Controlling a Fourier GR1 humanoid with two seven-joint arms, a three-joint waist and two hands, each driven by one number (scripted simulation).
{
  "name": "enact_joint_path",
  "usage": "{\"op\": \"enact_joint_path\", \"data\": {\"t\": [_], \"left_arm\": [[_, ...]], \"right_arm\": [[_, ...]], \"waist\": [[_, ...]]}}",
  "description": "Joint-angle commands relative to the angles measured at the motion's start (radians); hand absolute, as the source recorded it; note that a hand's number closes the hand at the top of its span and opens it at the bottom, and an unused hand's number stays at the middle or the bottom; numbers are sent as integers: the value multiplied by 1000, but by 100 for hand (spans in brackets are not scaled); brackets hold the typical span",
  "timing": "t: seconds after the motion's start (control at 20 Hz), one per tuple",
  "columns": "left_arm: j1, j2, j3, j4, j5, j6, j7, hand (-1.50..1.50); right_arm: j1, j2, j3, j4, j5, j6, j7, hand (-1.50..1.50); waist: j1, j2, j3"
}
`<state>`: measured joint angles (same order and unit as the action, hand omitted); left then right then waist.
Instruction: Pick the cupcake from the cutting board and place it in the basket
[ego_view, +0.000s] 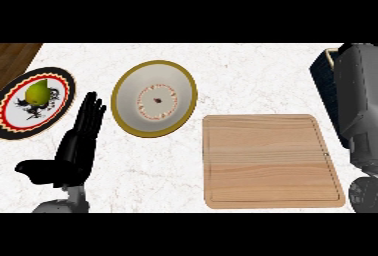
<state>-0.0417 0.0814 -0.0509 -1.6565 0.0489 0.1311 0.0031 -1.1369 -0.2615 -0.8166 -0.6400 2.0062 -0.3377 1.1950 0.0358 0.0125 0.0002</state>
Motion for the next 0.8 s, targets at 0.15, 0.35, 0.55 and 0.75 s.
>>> {"op": "enact_joint_path", "data": {"t": [0.15,0.35,0.55,0.75], "left_arm": [[19,-1,-4,-35,5,-1,29,0],[-13,11,20,-17,10,-2,38,0],[54,9,0,-69,-3,1,35,0],[51,13,8,-96,15,-11,38,0]], "right_arm": [[79,65,-40,-33,0,-166,179,150],[47,3,-68,-20,-3,-140,137,150],[105,19,-98,-62,5,-178,144,150],[165,63,-151,-107,-9,-250,156,150]], "waist": [[-6,-5,1],[-8,-2,0],[-7,-7,0],[-7,-6,1]]}}
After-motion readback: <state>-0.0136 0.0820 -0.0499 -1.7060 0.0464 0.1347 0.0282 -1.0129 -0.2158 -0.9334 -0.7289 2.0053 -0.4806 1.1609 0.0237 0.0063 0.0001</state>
